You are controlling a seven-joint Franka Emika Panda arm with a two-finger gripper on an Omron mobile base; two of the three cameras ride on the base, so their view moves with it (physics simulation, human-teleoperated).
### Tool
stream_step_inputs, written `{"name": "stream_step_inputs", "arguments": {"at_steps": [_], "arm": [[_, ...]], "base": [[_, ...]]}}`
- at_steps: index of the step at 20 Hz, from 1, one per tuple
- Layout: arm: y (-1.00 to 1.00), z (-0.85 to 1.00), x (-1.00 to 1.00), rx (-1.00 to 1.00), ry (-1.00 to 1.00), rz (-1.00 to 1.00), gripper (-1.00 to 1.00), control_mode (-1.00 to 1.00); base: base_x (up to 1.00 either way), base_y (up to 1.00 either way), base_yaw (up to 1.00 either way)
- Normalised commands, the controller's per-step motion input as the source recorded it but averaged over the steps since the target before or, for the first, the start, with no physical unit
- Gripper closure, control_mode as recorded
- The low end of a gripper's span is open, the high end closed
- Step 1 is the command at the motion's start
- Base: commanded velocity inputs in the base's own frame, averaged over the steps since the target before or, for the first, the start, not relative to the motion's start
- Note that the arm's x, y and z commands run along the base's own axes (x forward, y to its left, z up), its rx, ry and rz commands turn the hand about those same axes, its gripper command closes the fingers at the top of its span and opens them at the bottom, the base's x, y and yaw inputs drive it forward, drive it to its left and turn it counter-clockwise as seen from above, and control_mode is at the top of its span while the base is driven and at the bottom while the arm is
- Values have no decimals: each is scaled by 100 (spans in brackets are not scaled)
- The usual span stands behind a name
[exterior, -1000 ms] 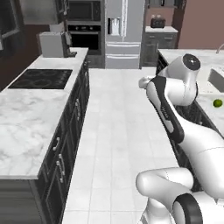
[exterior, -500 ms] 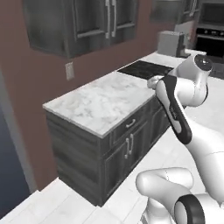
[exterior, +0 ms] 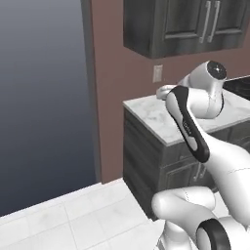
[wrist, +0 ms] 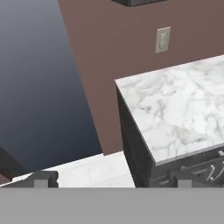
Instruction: Open the cabinet directly in front. Then move the wine and the cup to the dining counter with the jar on it.
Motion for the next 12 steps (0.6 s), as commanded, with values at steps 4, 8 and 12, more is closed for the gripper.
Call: {"name": "stream_step_inputs", "arguments": {"at_steps": [4,8,12], "arm": [[0,0,0,0,0,0,-100,100],[0,0,0,0,0,0,-100,100],[0,0,0,0,0,0,-100,100]], "base": [[74,-48,25],[78,-47,33],[10,-74,29]]}}
